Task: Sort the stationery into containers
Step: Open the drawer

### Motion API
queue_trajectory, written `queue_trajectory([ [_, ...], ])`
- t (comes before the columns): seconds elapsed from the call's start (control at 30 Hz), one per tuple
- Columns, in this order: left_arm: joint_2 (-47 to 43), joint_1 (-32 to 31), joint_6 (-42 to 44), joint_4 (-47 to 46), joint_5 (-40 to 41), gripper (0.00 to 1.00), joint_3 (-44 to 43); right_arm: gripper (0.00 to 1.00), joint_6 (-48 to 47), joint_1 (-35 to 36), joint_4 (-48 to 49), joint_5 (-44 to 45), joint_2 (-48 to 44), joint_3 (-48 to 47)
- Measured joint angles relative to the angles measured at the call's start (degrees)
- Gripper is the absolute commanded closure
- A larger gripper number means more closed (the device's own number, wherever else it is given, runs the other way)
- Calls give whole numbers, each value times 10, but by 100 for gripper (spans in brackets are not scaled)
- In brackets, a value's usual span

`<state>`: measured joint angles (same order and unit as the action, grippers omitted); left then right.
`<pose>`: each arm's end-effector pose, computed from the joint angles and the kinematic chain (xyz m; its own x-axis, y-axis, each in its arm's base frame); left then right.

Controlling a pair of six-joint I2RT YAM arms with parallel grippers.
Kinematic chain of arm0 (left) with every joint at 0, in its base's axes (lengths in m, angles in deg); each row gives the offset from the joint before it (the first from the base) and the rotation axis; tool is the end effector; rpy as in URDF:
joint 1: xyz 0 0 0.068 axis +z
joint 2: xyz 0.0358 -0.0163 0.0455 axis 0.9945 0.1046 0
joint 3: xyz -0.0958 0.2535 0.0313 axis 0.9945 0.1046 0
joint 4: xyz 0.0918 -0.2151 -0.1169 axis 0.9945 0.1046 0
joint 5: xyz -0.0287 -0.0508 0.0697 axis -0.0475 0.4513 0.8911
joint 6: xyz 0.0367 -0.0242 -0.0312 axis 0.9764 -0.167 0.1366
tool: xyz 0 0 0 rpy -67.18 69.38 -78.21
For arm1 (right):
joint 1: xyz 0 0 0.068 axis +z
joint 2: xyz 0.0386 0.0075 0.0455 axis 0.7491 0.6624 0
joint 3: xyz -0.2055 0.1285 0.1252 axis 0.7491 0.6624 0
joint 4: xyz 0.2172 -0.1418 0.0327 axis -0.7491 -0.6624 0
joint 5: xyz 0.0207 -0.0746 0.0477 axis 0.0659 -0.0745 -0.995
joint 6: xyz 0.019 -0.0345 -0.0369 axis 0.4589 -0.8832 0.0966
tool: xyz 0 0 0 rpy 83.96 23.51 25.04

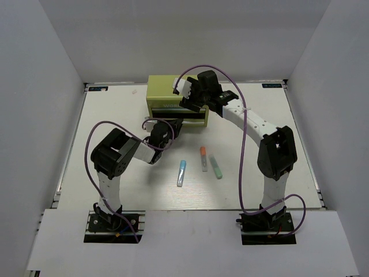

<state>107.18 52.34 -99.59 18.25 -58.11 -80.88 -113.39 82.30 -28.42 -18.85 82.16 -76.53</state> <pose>0.3276 -0.1915 0.1182 -0.2940 -0.9554 -0.0280 -0.2716 0.1116 -0.9559 0.3813 0.2587 0.3168 0.1989 -0.7633 -0.6146 -0.7042 0.3248 -0.6314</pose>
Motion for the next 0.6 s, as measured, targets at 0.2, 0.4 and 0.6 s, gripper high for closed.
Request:
queue_trajectory([
  [0.2, -29, -8, 6, -6, -5, 100, 40, 22, 0, 0, 0, 1, 0, 1],
  [0.4, -46, -10, 17, 16, -10, 79, 47, 12, 2, 0, 2, 0, -3, 8],
  [0.6, -66, -3, 45, 59, -17, 34, 45, 10, 16, -1, -2, -3, -27, 32],
])
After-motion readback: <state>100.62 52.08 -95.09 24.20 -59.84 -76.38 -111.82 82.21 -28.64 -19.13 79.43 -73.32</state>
